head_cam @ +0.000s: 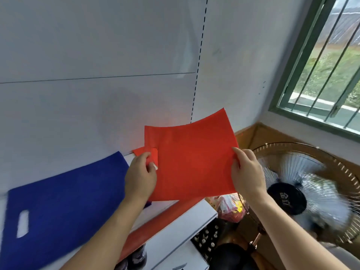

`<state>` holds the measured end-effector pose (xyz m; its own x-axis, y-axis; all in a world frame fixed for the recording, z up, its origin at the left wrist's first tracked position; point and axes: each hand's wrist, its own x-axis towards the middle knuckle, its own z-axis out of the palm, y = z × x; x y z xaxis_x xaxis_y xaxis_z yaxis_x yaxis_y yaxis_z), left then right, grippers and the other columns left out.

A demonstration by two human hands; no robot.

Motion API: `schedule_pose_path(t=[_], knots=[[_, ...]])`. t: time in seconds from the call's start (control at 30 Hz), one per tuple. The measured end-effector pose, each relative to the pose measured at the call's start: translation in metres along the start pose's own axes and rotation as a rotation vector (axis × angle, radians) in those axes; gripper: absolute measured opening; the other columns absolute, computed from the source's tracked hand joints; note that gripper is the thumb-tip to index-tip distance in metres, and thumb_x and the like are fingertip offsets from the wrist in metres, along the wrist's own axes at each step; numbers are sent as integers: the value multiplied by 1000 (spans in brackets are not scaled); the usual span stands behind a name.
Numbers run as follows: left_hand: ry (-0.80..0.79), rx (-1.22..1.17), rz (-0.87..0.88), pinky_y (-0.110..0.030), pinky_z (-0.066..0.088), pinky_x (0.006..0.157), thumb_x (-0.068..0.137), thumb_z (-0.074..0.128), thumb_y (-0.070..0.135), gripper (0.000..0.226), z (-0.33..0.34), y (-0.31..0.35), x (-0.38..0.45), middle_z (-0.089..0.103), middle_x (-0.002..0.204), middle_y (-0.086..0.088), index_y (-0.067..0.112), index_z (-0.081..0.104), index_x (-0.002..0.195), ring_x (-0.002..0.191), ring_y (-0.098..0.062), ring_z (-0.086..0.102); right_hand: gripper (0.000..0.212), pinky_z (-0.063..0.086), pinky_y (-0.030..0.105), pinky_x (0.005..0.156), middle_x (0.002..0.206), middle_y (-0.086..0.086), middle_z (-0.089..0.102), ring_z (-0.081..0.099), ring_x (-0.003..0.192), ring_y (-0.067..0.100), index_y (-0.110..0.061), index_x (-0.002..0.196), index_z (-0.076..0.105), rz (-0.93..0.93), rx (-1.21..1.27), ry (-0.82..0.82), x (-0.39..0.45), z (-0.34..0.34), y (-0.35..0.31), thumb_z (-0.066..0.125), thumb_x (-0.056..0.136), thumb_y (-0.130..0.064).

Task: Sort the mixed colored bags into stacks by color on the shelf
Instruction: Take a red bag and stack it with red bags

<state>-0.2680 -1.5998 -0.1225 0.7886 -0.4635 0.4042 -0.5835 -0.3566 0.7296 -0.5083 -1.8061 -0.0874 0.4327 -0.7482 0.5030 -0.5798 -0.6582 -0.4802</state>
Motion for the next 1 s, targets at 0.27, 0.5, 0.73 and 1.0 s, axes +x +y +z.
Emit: schedule_pose_path(t=[0.27,0.5,0.73,1.0], knots=[[51,196,-160,-42,56,87,104,53,25,33,23,-6,16,69,125,-1,19,64,134,101,-17,65,47,59,49,93,136,0,59,65,111,27,-18,150,55,-138,34,-167,79,67,26,48,103,-13],[100,399,-303,-36,54,74,104,54,22,31,57,5,11,69,117,-2,18,65,133,95,-18,65,51,58,47,89,134,5,59,65,109,32,-12,149,57,-302,69,-370,137,116,54,51,99,-8],[108,685,-371,-38,50,70,104,50,26,26,69,12,8,65,106,-3,16,68,120,92,-22,55,41,55,51,91,129,11,62,60,112,38,-9,139,61,-382,4,-522,149,141,66,54,99,-19],[15,911,-428,-34,48,74,104,47,24,25,74,20,14,62,111,-2,18,66,119,95,-22,51,40,51,46,100,133,8,58,51,126,34,-13,128,60,-421,-115,-615,146,140,63,51,103,-42]])
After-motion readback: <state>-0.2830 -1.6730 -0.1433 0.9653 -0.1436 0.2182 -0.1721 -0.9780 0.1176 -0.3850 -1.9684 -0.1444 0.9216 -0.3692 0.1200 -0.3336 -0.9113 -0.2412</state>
